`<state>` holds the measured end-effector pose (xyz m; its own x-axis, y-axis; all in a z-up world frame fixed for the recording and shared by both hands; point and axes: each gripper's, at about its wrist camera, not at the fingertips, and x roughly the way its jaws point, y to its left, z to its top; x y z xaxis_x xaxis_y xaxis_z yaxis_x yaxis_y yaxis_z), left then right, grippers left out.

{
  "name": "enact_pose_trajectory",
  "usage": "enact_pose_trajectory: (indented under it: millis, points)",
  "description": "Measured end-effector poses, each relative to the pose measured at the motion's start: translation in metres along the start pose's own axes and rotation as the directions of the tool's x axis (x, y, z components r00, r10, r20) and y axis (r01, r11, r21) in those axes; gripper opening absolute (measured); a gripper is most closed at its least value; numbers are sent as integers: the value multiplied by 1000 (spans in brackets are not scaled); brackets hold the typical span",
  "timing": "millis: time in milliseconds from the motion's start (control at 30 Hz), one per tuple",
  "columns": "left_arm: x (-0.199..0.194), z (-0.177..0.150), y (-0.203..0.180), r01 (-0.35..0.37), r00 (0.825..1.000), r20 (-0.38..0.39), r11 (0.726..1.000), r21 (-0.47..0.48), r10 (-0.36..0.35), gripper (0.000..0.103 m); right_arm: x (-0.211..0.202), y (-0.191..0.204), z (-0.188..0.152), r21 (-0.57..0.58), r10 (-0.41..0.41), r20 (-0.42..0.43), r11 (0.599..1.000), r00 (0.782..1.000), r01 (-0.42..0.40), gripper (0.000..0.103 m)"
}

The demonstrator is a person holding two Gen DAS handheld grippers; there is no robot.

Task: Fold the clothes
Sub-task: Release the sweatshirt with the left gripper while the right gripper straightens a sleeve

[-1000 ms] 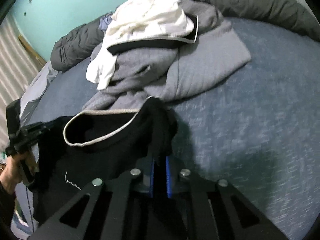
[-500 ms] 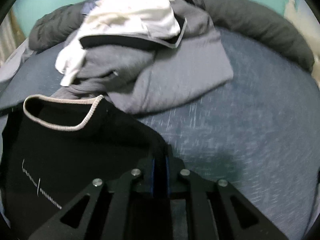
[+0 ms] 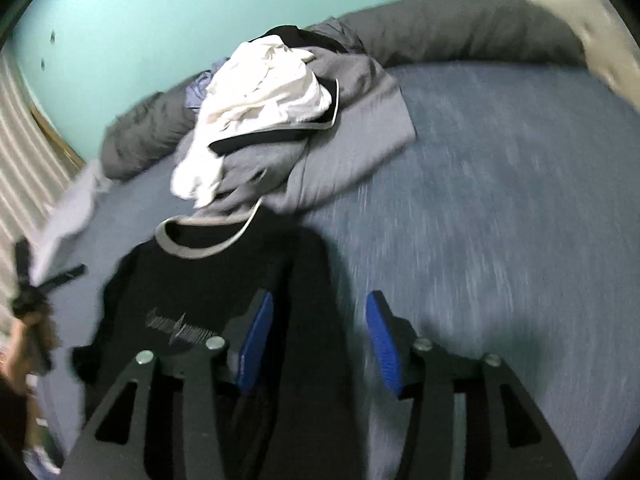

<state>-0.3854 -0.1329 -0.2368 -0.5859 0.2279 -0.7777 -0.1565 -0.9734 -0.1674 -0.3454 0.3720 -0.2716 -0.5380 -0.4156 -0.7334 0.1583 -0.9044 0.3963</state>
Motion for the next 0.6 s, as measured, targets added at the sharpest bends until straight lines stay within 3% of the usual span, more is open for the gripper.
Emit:
enact_pose_trajectory:
  millis: [333,600]
  points:
    - [-86,-108,10,-8,999,-35,1000,9,8,56,-86,-23,-165,135,35,-196,991,980,-9,55]
    - [-139,-162,10,21,999,-46,1000,-20,-22,56,-114,-20,-246,152,2,-343,987,939,53,55]
